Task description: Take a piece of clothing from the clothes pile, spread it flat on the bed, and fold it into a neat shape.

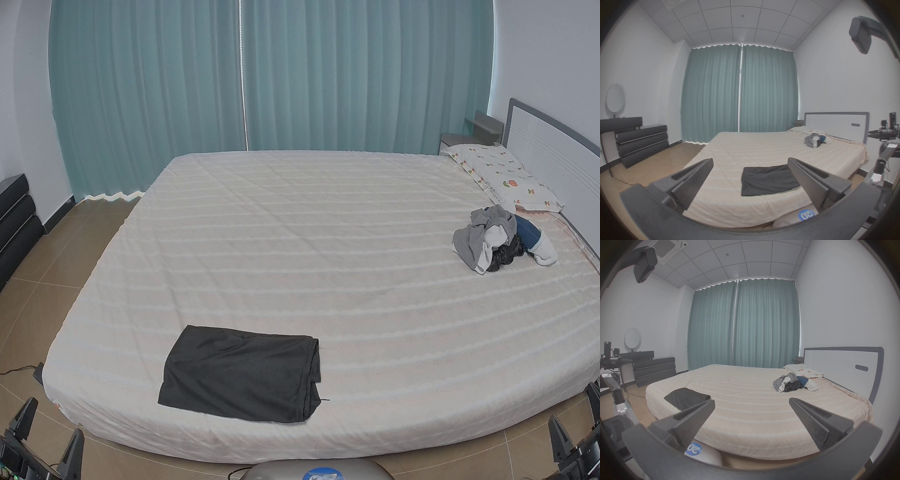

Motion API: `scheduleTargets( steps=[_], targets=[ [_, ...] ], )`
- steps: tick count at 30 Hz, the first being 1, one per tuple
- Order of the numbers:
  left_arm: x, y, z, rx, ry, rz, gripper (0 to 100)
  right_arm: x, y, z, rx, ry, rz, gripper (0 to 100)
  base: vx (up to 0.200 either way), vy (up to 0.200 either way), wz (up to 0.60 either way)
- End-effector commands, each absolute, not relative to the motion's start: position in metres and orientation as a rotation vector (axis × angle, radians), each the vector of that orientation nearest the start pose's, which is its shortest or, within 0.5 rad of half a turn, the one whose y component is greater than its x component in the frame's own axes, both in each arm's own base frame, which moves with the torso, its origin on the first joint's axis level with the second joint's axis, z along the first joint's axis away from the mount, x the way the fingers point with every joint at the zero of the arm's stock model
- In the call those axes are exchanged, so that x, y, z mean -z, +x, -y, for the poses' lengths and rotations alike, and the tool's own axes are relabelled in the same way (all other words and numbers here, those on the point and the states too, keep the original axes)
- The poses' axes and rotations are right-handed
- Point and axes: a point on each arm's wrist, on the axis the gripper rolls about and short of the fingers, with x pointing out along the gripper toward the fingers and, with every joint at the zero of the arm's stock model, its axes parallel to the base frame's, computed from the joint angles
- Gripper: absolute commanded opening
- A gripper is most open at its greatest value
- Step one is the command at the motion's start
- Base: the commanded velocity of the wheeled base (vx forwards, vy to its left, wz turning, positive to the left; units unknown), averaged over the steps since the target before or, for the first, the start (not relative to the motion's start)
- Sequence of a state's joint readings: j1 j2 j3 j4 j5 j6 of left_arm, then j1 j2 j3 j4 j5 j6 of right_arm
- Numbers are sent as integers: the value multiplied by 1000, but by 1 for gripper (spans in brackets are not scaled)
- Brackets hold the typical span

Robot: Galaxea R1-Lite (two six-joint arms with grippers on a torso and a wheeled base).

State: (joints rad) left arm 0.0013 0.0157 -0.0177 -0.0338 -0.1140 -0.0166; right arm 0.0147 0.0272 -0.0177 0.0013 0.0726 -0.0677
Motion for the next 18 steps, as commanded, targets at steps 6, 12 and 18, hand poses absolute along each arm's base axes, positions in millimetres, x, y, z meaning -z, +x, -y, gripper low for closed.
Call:
scheduleTargets(
  steps=[6,12,18],
  targets=[
    [-81,-22,1,36,-73,31,100,-75,-23,-1,-51,-9,0,100,0,0,0],
    [-76,-22,0,23,-32,-26,100,-75,-23,-1,-43,-14,0,100,0,0,0],
    [-76,-22,1,39,21,-26,100,-75,-23,-1,-43,-8,0,100,0,0,0]
  ],
)
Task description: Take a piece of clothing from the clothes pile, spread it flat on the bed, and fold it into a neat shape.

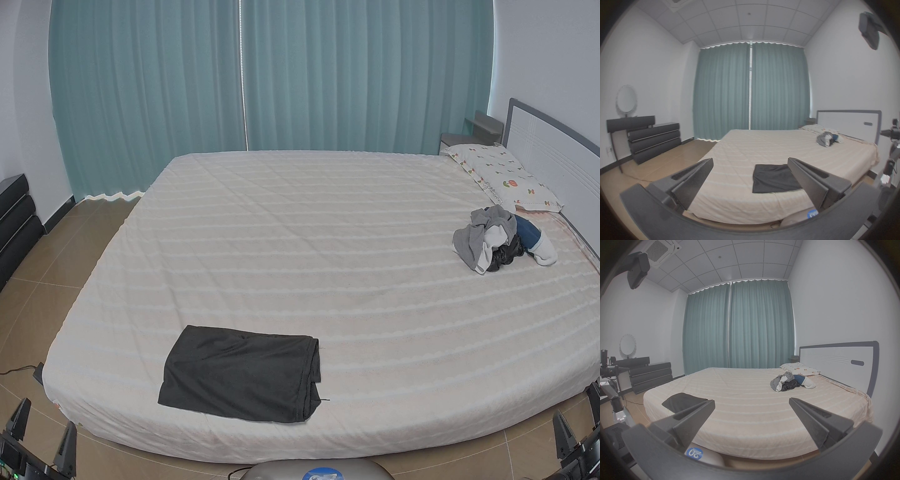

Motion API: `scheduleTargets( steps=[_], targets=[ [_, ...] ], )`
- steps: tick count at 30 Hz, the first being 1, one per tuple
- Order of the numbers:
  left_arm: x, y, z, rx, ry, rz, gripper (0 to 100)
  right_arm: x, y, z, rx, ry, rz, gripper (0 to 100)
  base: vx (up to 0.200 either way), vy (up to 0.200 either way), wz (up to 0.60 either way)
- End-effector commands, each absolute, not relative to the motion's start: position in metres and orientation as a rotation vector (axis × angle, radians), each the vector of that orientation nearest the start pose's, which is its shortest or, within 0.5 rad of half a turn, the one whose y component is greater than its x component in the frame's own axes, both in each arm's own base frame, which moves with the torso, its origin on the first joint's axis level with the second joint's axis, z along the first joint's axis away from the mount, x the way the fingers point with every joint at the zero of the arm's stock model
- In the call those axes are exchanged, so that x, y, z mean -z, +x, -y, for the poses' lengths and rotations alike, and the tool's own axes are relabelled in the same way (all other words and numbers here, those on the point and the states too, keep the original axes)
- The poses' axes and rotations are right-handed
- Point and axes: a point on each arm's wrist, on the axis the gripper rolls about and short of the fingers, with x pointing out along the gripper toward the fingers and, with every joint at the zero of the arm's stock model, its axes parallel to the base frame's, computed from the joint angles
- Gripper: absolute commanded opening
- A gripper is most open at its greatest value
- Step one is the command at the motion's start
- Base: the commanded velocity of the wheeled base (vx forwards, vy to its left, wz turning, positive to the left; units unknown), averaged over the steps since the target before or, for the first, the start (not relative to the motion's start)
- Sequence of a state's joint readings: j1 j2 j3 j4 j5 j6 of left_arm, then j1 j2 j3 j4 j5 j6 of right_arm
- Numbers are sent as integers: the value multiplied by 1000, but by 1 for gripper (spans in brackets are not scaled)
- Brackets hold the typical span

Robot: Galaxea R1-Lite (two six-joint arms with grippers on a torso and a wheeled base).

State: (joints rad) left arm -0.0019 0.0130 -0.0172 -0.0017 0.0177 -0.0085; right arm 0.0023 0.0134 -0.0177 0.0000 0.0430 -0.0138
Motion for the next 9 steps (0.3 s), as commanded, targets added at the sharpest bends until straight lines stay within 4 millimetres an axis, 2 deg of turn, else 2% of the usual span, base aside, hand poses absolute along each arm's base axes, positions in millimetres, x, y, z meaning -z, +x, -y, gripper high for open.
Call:
scheduleTargets(
  steps=[1,9],
  targets=[
    [-76,-22,1,37,16,-26,100,-75,-23,-1,-43,-8,0,100,0,0,0],
    [-76,-22,1,32,13,-24,100,-75,-23,-1,-43,-9,0,100,0,0,0]
  ],
)
